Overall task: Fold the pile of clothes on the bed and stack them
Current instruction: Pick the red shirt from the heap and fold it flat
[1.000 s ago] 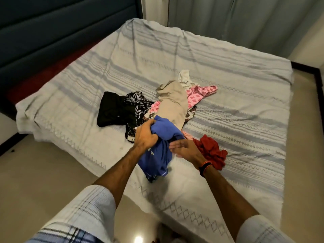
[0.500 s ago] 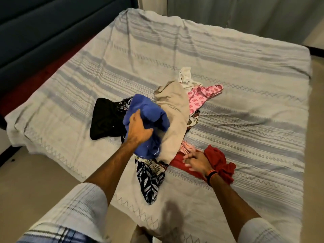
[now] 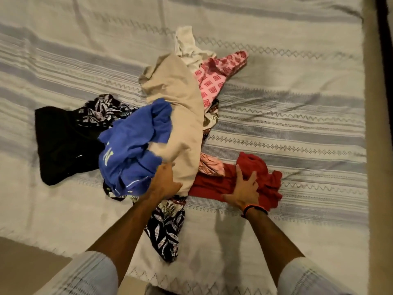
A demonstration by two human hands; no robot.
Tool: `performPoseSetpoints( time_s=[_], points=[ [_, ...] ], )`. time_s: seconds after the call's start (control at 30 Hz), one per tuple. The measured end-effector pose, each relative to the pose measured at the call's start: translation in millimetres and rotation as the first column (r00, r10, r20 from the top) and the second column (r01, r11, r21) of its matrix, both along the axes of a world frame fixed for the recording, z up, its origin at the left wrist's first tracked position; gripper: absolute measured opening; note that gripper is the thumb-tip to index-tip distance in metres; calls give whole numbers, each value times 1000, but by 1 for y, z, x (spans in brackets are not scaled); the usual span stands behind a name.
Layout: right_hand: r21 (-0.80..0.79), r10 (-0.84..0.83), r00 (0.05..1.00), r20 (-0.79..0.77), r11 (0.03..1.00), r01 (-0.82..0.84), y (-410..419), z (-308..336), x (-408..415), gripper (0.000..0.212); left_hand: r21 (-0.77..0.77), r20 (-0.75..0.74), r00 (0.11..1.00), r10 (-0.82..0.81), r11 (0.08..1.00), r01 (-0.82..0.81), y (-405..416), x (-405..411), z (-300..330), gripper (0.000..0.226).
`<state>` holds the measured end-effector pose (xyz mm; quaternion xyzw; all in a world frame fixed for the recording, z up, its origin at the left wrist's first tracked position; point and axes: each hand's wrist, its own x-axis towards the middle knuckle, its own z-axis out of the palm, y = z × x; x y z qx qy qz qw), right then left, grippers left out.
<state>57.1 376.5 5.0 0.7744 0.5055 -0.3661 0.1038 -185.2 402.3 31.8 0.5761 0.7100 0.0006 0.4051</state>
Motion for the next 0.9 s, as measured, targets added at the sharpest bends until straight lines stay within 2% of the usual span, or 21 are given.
performPoseSetpoints(
  time_s=[0.07,0.17,0.23,0.3,0.37,0.43,0.53,0.63,0.7,0.73,0.83,0.9],
  points=[
    [-14,6,1000,-30,1000,-6,7,-17,-3,125,-19,-13,1000,-21,1000,21,0,2,-17,80],
    [-42,-57,997,-45,998,55,17,-36,-17,122,-2,-19,999,-38,999,38,-1,4,-34,78],
    [-24,-99,995,30,995,100,26,-44,-27,104,15,-24,999,-48,999,49,1,4,-44,77],
    [10,-86,994,74,996,85,31,-47,-36,74,25,-22,998,-60,998,61,2,5,-48,77],
    [62,-49,999,-4,997,49,33,-48,-46,52,11,-31,998,-63,998,63,3,5,-50,82],
    [154,-89,975,-205,981,122,32,-39,-61,39,-11,-25,998,-57,998,57,3,6,-48,92],
    [238,-88,873,-479,945,226,41,-5,-88,35,37,65,997,-40,999,38,8,7,-37,108],
    [198,-55,770,-636,953,231,60,29,-117,51,59,120,990,72,995,-79,14,4,-22,114],
    [189,-30,703,-711,954,232,72,46,-129,63,142,184,963,195,965,-222,18,-8,-7,101],
    [187,-9,672,-740,958,219,78,49,-132,62,203,231,943,238,936,-286,19,-16,1,91],
    [167,23,539,-842,961,219,92,74,-142,41,350,308,901,307,844,-407,28,-41,27,68],
    [129,17,424,-905,963,237,102,88,-157,40,430,293,897,331,792,-433,39,-59,44,56]
  ],
)
